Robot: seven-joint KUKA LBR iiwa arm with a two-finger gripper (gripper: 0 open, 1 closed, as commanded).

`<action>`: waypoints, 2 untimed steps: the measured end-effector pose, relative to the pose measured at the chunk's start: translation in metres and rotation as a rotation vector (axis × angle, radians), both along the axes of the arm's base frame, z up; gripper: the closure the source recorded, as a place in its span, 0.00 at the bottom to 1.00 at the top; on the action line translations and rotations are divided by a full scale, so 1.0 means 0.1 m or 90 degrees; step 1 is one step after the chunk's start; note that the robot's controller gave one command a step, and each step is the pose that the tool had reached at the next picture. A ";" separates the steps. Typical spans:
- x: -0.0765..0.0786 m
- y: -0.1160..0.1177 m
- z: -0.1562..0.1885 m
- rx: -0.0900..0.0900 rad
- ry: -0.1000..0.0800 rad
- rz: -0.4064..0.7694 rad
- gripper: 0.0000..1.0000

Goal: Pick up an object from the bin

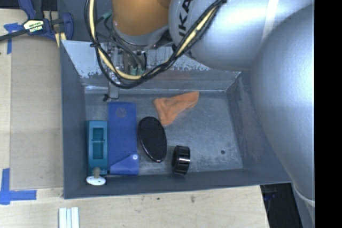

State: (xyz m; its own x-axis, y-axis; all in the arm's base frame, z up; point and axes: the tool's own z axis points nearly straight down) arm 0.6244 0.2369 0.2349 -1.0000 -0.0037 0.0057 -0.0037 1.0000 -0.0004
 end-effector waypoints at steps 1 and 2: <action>0.02 -0.02 0.06 0.001 -0.006 -0.003 1.00; 0.02 -0.02 0.06 0.001 -0.006 -0.003 0.00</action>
Offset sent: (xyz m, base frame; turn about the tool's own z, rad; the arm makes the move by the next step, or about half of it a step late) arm 0.0000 0.0000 0.0000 0.0000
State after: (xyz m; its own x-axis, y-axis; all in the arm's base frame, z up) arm 0.6263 0.2350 0.2407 -1.0000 0.0018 -0.0030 0.0018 1.0000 0.0012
